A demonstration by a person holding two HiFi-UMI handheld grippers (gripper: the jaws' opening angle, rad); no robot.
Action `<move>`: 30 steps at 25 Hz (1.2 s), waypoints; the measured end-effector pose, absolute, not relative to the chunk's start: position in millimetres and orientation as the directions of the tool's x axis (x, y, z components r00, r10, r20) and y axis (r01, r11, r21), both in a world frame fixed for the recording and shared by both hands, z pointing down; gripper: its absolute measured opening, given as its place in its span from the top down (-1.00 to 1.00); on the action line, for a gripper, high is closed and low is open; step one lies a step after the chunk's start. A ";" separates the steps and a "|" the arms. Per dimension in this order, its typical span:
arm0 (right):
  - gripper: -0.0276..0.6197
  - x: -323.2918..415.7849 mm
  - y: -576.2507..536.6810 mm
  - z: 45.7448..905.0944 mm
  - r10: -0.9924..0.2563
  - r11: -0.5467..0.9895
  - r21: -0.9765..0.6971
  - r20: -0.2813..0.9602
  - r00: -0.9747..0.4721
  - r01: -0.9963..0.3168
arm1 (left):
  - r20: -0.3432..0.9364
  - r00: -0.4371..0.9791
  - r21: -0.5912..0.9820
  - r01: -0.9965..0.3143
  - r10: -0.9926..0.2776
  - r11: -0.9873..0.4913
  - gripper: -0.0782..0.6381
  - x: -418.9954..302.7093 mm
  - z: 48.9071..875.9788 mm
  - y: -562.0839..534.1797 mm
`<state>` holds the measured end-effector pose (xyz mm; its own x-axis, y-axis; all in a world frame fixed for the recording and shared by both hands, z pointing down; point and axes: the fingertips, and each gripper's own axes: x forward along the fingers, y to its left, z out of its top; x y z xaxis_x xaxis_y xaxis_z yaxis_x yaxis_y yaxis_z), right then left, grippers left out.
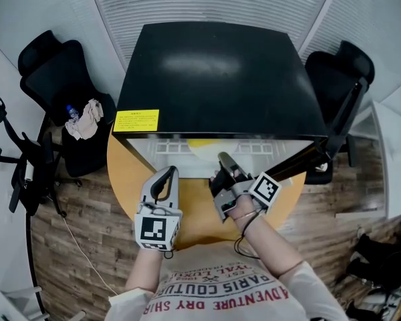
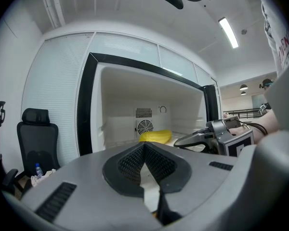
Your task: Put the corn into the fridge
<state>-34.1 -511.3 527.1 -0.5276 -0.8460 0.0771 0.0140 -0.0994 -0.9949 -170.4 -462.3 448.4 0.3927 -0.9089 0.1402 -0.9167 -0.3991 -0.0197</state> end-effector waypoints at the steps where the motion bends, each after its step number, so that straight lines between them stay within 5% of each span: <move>1: 0.77 -33.9 -510.3 526.2 -0.851 -0.093 -0.995 0.068 -0.521 0.022 | 0.142 0.392 -0.011 -0.918 -0.909 -0.397 0.70 -169.7 448.2 -461.4; 5: 0.77 -30.7 -506.3 523.0 -0.868 -0.060 -0.998 0.043 -0.494 0.019 | 0.141 0.395 -0.002 -0.917 -0.908 -0.399 0.70 -167.8 445.3 -459.6; 9: 0.53 -27.5 -498.0 521.5 -0.873 -0.045 -0.999 0.051 -0.486 -0.024 | 0.132 0.397 -0.001 -0.916 -0.908 -0.400 0.70 -165.6 440.6 -457.0; 16: 0.61 -28.5 -464.4 496.4 -0.872 0.053 -0.996 -0.011 -0.490 -0.072 | 0.115 0.417 -0.022 -0.906 -0.901 -0.422 0.70 -160.0 436.3 -444.8; 23: 0.80 -35.4 -437.4 469.6 -0.845 0.226 -0.925 -0.030 -0.533 -0.307 | 0.116 0.446 -0.038 -0.891 -0.888 -0.452 0.70 -151.9 434.7 -420.0; 30: 0.81 -29.1 -421.1 455.5 -0.840 0.400 -0.631 0.038 -0.541 -0.665 | 0.116 0.448 -0.052 -0.888 -0.886 -0.456 0.70 -157.4 433.2 -404.8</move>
<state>-29.1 -421.1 455.5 -0.5408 -0.8403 0.0377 -0.6652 0.3999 -0.6305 -157.4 -404.8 433.2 0.4481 -0.8864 0.1162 -0.8885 -0.4560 -0.0517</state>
